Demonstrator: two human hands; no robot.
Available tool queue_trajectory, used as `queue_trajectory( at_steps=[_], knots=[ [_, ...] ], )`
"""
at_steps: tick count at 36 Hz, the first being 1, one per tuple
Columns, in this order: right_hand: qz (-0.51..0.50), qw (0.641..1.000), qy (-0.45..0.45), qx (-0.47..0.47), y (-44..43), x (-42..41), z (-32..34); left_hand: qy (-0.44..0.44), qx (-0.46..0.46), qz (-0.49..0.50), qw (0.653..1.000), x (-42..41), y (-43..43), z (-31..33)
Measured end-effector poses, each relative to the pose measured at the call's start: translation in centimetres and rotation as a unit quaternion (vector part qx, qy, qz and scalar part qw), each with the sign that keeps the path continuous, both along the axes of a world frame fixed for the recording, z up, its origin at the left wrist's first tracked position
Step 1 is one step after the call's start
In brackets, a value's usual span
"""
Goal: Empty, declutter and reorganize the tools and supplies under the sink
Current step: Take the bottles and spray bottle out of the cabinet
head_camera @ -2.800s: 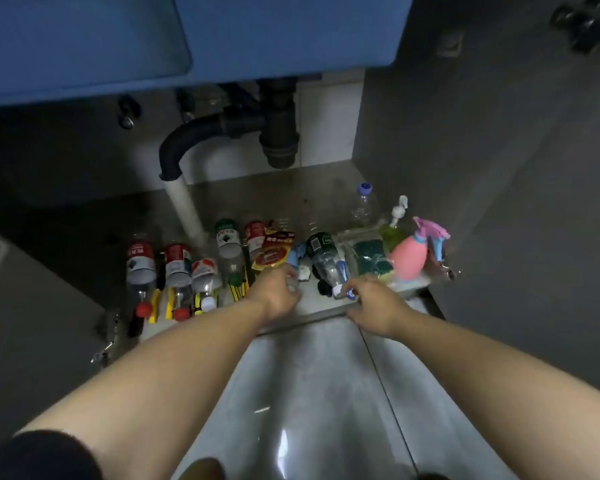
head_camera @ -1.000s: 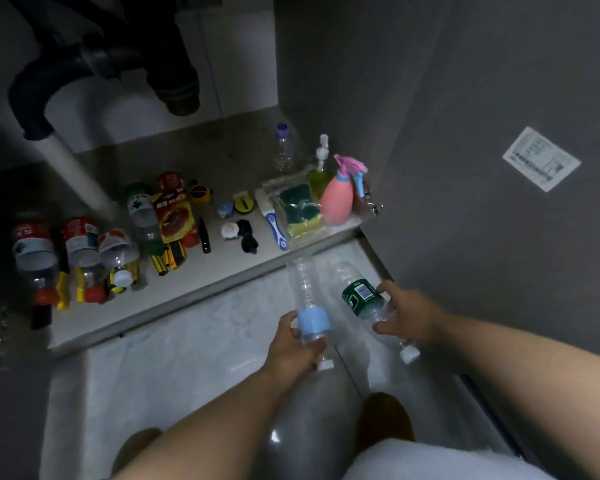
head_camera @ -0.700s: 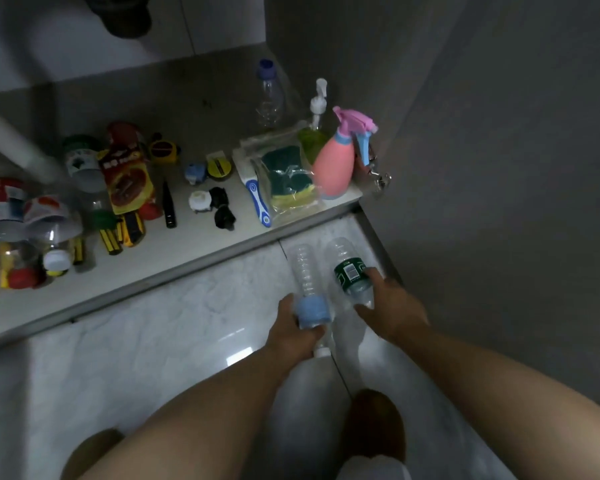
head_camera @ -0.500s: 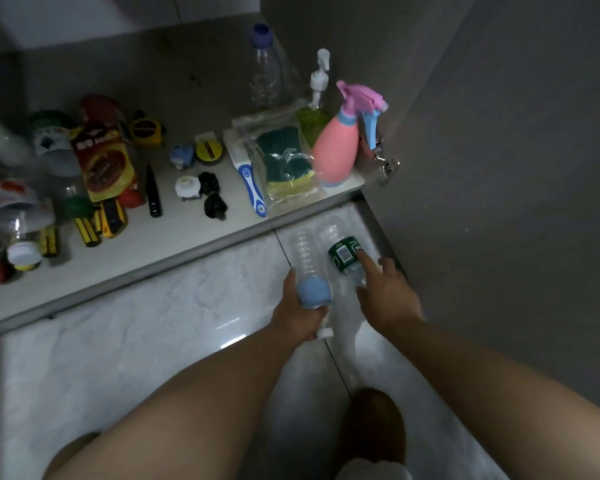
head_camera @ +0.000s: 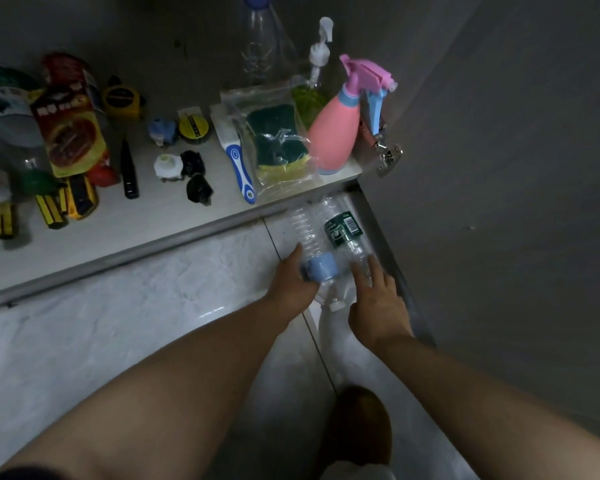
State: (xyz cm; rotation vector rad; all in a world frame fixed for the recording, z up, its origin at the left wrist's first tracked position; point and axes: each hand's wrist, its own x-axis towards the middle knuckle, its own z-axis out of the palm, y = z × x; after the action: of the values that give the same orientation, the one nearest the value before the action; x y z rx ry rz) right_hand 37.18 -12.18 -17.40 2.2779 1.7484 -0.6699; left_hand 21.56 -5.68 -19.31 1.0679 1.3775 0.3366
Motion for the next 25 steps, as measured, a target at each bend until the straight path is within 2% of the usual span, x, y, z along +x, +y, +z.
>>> queue_trajectory(
  at_steps=[7, 10, 13, 15, 18, 21, 25],
  knots=[
    [-0.003, 0.997, 0.004, 0.072, 0.1, -0.6, 0.1, -0.141, -0.105, 0.042, 0.984, 1.9, 2.3, -0.1],
    [0.069, 0.994, 0.001, 0.088, -0.6, -0.6, 0.1, -0.201, -0.125, 0.054, 0.97, 2.6, 3.2, -0.2],
    [0.175, 0.983, -0.061, 0.02, -0.4, 0.1, -0.3, -0.233, -0.128, 0.069, 0.962, 3.1, 3.9, -0.3],
    [0.235, 0.964, -0.121, -0.016, 0.2, 0.7, -0.8, -0.175, -0.088, 0.048, 0.979, 3.1, 4.2, -0.5],
    [0.277, 0.944, -0.174, -0.041, 1.5, 1.3, -1.1, -0.029, 0.017, -0.019, 0.999, 2.2, 4.4, -1.0],
    [0.289, 0.935, -0.199, -0.053, 2.6, 1.3, -0.9, 0.083, 0.097, -0.098, 0.987, 0.1, 4.5, -1.2],
    [0.287, 0.932, -0.212, -0.059, 3.4, 0.2, -0.5, 0.137, 0.158, -0.192, 0.959, -3.0, 4.5, -0.5]
  ],
)
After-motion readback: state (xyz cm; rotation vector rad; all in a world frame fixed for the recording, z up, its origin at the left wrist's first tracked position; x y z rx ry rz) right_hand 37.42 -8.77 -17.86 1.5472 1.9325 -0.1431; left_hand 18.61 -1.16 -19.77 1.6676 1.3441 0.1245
